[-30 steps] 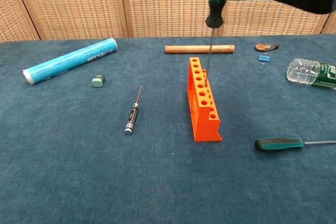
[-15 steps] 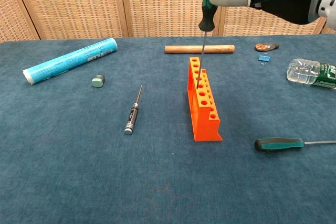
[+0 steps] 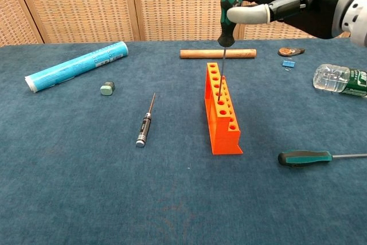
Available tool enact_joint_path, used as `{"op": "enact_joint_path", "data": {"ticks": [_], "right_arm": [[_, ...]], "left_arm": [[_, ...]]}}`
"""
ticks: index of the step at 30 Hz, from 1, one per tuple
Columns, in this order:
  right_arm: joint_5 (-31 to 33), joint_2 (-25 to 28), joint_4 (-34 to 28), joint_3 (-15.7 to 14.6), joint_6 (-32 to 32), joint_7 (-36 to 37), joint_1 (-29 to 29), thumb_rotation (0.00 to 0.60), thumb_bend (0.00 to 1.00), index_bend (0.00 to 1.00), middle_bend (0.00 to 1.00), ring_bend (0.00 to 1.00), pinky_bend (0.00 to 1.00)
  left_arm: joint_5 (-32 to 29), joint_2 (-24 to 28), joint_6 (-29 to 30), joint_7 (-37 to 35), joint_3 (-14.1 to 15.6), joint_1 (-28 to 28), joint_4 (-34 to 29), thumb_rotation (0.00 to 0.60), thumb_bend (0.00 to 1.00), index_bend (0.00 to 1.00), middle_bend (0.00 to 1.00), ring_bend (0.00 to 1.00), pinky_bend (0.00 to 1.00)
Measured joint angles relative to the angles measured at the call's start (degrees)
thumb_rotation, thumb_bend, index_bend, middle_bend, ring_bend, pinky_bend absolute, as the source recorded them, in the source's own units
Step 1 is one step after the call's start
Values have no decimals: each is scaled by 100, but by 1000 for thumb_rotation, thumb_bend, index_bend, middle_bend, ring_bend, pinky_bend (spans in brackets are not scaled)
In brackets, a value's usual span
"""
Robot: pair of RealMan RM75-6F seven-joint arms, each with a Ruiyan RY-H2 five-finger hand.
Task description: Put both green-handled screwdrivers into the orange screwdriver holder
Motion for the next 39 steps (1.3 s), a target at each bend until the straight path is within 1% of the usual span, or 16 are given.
{"op": "enact_joint_path", "data": {"ticks": [19,29,39], "right_arm": [[-140,10,171,-68,-16,160,-84,600,445,633,128,0,0],[-257,-92,294,-187,-57,160,-94,600,445,633,129,0,0],[-318,-52,239,-143,16,292,-115,600,445,633,133,0,0]], "left_arm": [[11,-20,-2,39,18,-8,-3,600,0,0,0,0,0],[1,-17,-2,16,18,-11,5,600,0,0,0,0,0],[-5,-24,-24,27,22,-23,5,600,0,0,0,0,0]]}}
